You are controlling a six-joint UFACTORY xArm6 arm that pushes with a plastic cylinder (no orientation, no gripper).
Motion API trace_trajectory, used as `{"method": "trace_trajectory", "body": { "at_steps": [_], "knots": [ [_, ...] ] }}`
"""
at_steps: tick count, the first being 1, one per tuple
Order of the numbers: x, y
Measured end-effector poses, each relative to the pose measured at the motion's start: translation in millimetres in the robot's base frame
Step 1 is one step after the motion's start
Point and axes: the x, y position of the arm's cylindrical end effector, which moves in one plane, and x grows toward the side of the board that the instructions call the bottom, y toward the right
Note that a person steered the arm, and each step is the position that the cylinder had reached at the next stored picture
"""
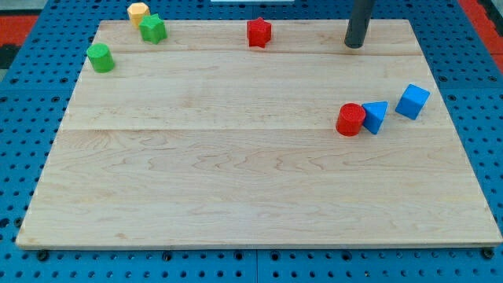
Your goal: Push the red circle to center left of the board
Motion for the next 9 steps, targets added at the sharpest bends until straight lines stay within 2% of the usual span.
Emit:
{"method": "trace_trajectory", "body": {
  "at_steps": [1, 2, 3, 4, 5, 6, 7, 8, 9],
  "knots": [
    [55, -58],
    [133, -18],
    [162, 5],
    [194, 2],
    [186, -55],
    [156, -67],
    [148, -72],
    [148, -131],
    [148, -148]
  ]
}}
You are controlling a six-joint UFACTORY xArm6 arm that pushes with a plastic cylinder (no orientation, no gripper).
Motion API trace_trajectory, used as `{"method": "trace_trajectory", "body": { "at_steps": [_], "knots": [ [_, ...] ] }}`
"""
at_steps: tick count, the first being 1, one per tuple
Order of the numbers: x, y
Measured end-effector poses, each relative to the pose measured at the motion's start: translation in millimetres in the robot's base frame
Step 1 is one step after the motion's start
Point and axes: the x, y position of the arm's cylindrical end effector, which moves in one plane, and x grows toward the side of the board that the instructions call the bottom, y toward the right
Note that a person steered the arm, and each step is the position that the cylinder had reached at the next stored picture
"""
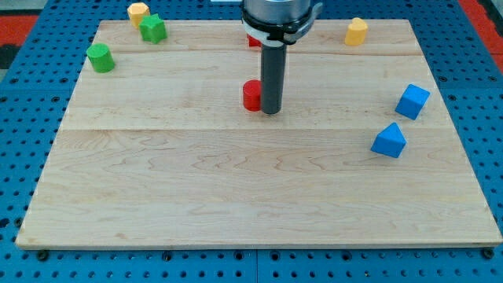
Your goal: Push the red circle to center left of the board
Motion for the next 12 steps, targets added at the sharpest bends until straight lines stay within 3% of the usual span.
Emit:
{"method": "trace_trajectory", "body": {
  "at_steps": [7, 12],
  "knots": [
    [0, -28],
    [0, -119]
  ]
}}
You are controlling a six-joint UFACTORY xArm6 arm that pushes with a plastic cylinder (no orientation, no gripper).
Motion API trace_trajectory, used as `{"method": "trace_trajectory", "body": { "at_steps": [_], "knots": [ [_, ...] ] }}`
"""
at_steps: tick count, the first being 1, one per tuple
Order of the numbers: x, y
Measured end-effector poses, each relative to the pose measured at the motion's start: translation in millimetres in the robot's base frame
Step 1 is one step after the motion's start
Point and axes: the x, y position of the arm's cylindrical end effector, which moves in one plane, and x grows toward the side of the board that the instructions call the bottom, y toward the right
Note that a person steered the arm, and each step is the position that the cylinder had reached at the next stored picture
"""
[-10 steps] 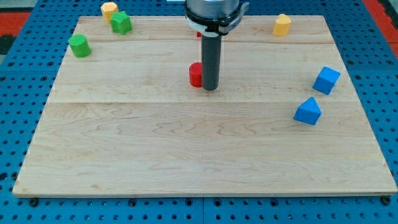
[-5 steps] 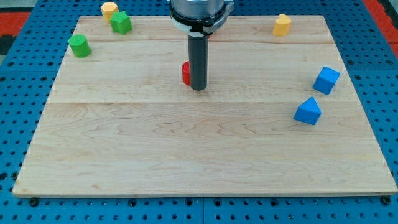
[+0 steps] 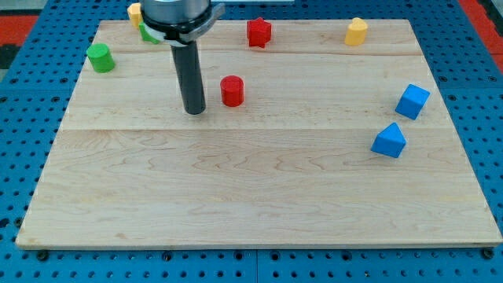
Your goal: Push the red circle to center left of the board
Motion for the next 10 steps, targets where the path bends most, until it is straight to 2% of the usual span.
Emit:
{"method": "trace_trajectory", "body": {
  "at_steps": [3, 4, 5, 6, 7, 8, 9, 10],
  "knots": [
    [4, -54],
    [19, 4],
    [15, 112],
    [-30, 145],
    [-33, 64],
    [-33, -41],
    [-41, -8],
    [-50, -50]
  ]
}}
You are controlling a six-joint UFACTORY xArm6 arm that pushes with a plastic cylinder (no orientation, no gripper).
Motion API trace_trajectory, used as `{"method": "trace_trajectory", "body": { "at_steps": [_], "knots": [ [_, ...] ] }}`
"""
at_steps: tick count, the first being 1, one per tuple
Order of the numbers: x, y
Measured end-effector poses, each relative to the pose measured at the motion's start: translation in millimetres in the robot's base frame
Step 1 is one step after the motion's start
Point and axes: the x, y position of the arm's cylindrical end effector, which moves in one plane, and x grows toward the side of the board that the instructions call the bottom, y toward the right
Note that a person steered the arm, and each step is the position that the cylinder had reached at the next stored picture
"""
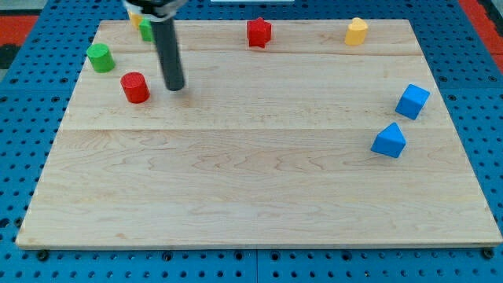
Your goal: Push the red circle to center left of the board
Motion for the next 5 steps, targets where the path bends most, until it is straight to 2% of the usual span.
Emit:
{"method": "trace_trajectory", "body": {
  "at_steps": [1, 2, 5],
  "knots": [
    [10, -54],
    [23, -82],
    [13, -82]
  ]
}}
